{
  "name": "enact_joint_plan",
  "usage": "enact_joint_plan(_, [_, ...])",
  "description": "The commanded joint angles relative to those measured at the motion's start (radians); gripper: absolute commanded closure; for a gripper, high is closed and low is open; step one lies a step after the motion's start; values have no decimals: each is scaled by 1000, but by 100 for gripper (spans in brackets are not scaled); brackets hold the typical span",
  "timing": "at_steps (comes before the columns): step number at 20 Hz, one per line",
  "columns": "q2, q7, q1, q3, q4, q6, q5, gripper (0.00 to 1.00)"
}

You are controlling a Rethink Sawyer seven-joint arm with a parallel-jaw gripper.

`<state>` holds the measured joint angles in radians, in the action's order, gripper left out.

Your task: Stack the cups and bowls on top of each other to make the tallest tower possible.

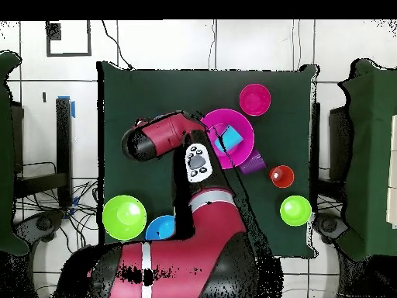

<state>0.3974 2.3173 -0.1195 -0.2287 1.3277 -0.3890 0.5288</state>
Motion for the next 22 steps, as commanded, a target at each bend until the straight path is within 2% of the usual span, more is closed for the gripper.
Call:
enact_joint_plan(1, [-22,-180,-11,-109,61,-146,4,0])
enact_joint_plan(7, [-17,-159,-2,-101,58,-150,14,0])
enact_joint_plan(10, [-1,-93,21,-67,69,-132,9,0])
enact_joint_plan(22, [18,-61,48,-38,67,-121,13,0])
